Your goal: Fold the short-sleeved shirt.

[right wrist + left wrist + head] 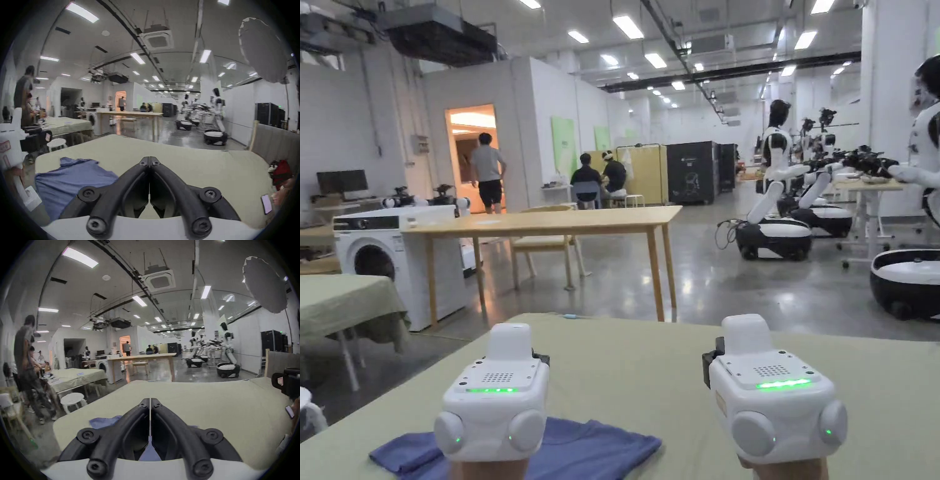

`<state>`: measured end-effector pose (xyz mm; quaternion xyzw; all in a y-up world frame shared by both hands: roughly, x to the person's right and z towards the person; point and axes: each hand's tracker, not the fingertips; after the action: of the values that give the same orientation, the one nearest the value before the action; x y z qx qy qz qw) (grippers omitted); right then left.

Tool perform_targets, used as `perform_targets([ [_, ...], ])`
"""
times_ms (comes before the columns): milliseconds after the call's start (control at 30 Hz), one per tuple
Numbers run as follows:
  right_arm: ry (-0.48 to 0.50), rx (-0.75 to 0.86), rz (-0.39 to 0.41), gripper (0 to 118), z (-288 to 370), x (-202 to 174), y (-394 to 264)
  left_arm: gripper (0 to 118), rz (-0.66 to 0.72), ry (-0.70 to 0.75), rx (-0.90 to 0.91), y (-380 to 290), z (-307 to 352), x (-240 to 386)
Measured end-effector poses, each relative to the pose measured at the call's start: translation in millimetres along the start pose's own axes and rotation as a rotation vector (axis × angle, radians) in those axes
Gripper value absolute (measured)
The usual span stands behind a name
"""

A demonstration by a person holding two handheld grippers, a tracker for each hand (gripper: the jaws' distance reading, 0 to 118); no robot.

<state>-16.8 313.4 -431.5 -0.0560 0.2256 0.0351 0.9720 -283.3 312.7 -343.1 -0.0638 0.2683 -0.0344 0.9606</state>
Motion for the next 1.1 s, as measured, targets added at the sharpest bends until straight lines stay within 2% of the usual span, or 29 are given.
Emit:
perform_targets([
  [100, 0.028, 0.006, 0.012, 1, -7, -24, 2, 0, 0.012, 0.031, -0.007, -1, 1, -25],
  [267, 0.04, -0.007, 0.014, 1, -8, -22, 1, 0, 0.001, 0.042, -0.051, -4, -8, -35],
  [400, 0.057, -0.012, 0.01, 1, 3, -13, -5, 0, -0.071, -0.045, -0.277, -16, -39, -24],
  [633, 0.097, -0.04, -0.01, 1, 14, 0, -27, 0, -0.039, -0.278, -0.718, -81, -126, 3],
  [700, 0.106, -0.048, -0.002, 1, 12, 2, -35, 0, -0.093, -0.284, -0.842, -104, -150, 15],
  [767, 0.121, -0.057, 0.012, 1, 7, 3, -41, 0, -0.114, -0.302, -0.803, -119, -168, 26],
  [800, 0.125, -0.061, 0.015, 1, 4, 4, -44, 5, -0.105, -0.313, -0.794, -126, -173, 28],
  [833, 0.131, -0.067, 0.015, 1, 1, 6, -46, 21, -0.093, -0.311, -0.784, -131, -180, 30],
  [867, 0.137, -0.078, 0.012, 1, -3, 6, -48, 72, -0.085, -0.312, -0.786, -136, -188, 31],
  [900, 0.141, -0.086, 0.006, 1, -6, 7, -51, 110, -0.071, -0.319, -0.823, -141, -197, 31],
  [933, 0.145, -0.091, 0.0, 1, -8, 7, -53, 118, -0.028, -0.343, -0.804, -144, -204, 30],
  [967, 0.148, -0.096, -0.001, 1, -10, 7, -56, 114, -0.035, -0.332, -0.817, -148, -204, 30],
  [1100, 0.162, -0.11, -0.011, 1, -17, 1, -64, 115, -0.036, -0.299, -0.865, -162, -215, 22],
])
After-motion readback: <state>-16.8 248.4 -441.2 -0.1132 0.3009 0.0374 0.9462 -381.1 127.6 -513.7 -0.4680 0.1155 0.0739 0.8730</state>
